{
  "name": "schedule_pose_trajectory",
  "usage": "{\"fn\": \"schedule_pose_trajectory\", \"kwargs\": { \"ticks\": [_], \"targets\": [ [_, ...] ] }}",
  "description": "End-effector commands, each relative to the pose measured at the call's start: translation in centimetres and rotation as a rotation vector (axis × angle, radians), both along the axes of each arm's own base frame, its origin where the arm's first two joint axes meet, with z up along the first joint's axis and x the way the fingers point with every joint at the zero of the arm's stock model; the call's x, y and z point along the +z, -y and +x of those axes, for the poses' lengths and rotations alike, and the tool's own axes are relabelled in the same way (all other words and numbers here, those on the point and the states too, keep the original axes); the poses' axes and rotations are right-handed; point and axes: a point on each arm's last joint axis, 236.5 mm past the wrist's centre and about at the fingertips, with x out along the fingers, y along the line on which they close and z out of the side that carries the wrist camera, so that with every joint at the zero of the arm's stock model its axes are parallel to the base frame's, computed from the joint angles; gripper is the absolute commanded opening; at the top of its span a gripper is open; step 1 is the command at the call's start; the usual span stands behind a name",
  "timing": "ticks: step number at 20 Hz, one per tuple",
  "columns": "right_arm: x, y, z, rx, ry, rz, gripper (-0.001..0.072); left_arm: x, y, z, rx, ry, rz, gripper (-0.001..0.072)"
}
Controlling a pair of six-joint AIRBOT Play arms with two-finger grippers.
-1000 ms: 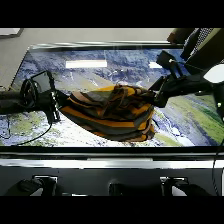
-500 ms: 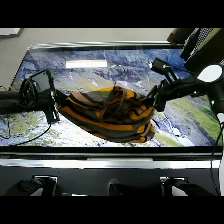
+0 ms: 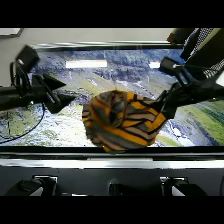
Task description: Fold the clothes and pants, and hang the long-sleeved shirts on hangers.
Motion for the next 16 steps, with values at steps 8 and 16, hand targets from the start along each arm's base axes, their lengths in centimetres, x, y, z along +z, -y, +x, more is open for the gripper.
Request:
{"fn": "schedule_pose_trajectory", "kwargs": {
  "ticks": [8,16],
  "targets": [
    [10.8,9.4,-0.7,-0.640,0.378,-0.044,0.0018,1.9,-4.9,3.8,0.487,-0.253,-0.450,0.0632],
    [19.1,25.1,-5.1,-1.437,0.712,-0.056,0.0017,2.3,-4.4,3.7,0.487,-0.283,-0.498,0.0630]
  ]
}}
